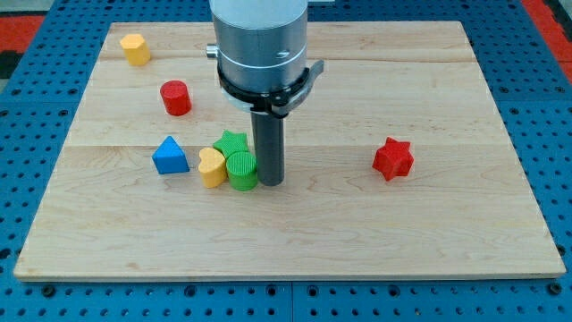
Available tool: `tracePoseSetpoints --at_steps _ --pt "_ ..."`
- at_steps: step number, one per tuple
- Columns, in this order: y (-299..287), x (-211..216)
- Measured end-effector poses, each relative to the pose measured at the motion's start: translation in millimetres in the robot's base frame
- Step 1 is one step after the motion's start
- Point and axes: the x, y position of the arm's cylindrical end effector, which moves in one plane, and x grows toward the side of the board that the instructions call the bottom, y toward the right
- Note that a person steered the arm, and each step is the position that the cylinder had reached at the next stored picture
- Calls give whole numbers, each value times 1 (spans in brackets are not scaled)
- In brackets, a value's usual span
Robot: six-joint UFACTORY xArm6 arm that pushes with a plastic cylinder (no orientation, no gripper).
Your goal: Push the red star closer to the green circle
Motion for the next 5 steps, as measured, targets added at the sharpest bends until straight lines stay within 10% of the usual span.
tracePoseSetpoints --at_steps 3,5 --pt "142 -61" --pt "181 -15"
